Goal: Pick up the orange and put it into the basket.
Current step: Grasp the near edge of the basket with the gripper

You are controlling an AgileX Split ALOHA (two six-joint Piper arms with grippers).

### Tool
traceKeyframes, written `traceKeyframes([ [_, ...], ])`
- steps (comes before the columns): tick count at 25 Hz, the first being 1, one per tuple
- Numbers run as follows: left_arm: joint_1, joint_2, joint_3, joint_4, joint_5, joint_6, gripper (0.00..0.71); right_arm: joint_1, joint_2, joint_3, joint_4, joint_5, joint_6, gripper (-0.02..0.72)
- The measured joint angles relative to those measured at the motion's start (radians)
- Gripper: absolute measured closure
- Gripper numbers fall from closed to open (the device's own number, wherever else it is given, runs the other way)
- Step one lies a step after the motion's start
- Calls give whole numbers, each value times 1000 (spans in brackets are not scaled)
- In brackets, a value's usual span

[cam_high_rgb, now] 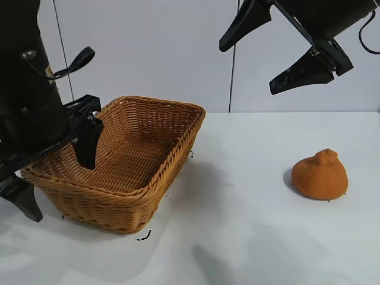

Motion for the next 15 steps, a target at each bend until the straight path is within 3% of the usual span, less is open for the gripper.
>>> traceKeyframes([
  [4, 34, 31, 0, 4, -44, 34, 69, 0, 0, 0, 0, 0, 0, 8],
  [15, 36, 78, 0, -55, -93, 86, 69, 0, 0, 0, 0, 0, 0, 8],
])
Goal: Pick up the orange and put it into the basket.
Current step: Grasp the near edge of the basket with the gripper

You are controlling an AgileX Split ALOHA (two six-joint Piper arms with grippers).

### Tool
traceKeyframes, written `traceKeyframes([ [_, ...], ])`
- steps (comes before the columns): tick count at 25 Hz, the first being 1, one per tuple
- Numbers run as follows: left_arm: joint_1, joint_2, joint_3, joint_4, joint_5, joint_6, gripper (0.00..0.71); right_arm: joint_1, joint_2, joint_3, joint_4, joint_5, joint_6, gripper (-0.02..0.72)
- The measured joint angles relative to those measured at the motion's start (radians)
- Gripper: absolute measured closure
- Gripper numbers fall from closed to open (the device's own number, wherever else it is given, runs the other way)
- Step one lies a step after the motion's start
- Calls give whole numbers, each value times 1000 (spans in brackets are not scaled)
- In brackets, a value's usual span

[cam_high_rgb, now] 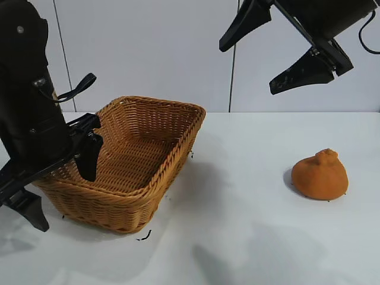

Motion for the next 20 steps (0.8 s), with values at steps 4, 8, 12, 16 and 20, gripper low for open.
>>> traceKeyframes([
  [4, 0, 0, 0, -8, 0, 14, 114, 0, 0, 0, 0, -3, 0, 8],
  [8, 0, 0, 0, -23, 1, 32, 193, 0, 0, 0, 2, -18, 0, 8],
  [12, 0, 0, 0, -23, 1, 34, 294, 0, 0, 0, 2, -21, 0, 8],
  [16, 0, 0, 0, -23, 2, 34, 469, 0, 0, 0, 2, -22, 0, 8],
  [20, 0, 0, 0, -28, 9, 24, 586, 0, 0, 0, 2, -22, 0, 8],
])
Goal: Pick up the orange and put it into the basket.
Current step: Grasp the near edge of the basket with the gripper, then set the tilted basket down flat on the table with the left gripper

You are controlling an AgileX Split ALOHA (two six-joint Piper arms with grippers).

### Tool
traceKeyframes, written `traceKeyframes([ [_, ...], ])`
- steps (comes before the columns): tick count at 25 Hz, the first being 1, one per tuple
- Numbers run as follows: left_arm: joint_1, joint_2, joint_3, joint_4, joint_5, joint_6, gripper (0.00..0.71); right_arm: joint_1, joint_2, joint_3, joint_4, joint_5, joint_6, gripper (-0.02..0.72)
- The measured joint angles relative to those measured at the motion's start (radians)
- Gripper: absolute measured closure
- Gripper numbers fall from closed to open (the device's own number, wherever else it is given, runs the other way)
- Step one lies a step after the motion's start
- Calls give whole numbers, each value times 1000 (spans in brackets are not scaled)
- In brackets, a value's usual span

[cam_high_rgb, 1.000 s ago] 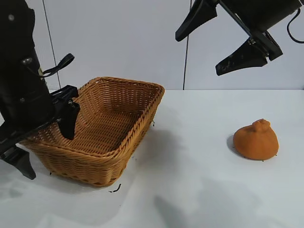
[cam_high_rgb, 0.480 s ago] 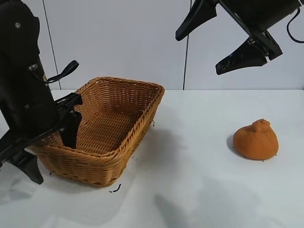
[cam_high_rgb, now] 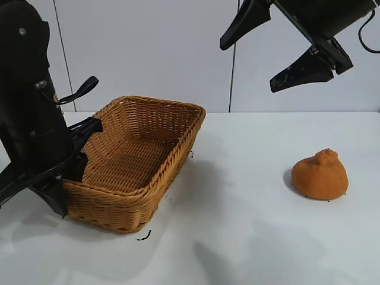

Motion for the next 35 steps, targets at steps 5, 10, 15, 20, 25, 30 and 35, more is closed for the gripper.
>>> traceKeyframes([
  [5, 1, 0, 0, -1, -11, -7, 613, 0, 0, 0, 0, 0, 0, 8],
  [10, 15, -5, -20, -35, 2, -2, 614, 0, 0, 0, 0, 0, 0, 8],
  [15, 42, -31, -80, -40, 18, 19, 615, 0, 0, 0, 0, 0, 0, 8],
  [20, 89, -33, -145, -40, 34, 181, 615, 0, 0, 0, 0, 0, 0, 8],
  [25, 174, -28, -213, -88, 56, 471, 615, 0, 0, 0, 0, -1, 0, 8],
  [30, 250, 37, -329, -196, 188, 859, 615, 0, 0, 0, 0, -1, 0, 8],
  [35, 261, 119, -462, -246, 323, 1181, 615, 0, 0, 0, 0, -1, 0, 8],
])
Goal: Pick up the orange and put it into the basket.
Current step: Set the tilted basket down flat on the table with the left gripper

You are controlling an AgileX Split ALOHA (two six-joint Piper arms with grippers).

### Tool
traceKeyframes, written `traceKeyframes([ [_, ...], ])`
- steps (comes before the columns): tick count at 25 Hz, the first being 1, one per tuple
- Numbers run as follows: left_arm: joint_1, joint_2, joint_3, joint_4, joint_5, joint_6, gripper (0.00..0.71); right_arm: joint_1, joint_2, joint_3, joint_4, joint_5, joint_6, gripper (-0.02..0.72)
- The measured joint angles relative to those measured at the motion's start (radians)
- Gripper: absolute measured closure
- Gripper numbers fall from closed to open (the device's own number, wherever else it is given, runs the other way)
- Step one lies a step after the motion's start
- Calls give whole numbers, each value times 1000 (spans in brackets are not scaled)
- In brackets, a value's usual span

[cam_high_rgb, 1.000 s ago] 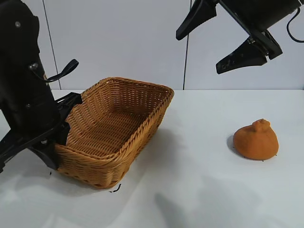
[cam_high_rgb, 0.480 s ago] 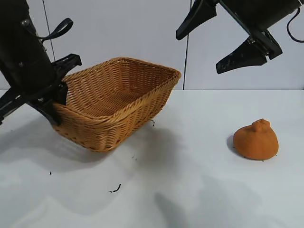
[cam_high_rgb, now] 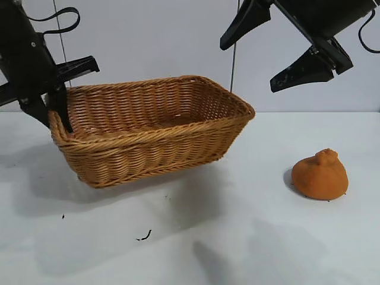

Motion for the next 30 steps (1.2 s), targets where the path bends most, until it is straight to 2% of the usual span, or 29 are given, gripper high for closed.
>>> traceKeyframes([
  [3, 0, 32, -60, -10, 63, 125, 615, 0, 0, 0, 0, 0, 0, 8],
  [10, 1, 38, -73, -11, 70, 257, 615, 0, 0, 0, 0, 0, 0, 8],
  [20, 10, 46, -73, -14, 22, 275, 615, 0, 0, 0, 0, 0, 0, 8],
  [30, 27, 192, -75, -43, 13, 291, 618, 0, 0, 0, 0, -3, 0, 8],
])
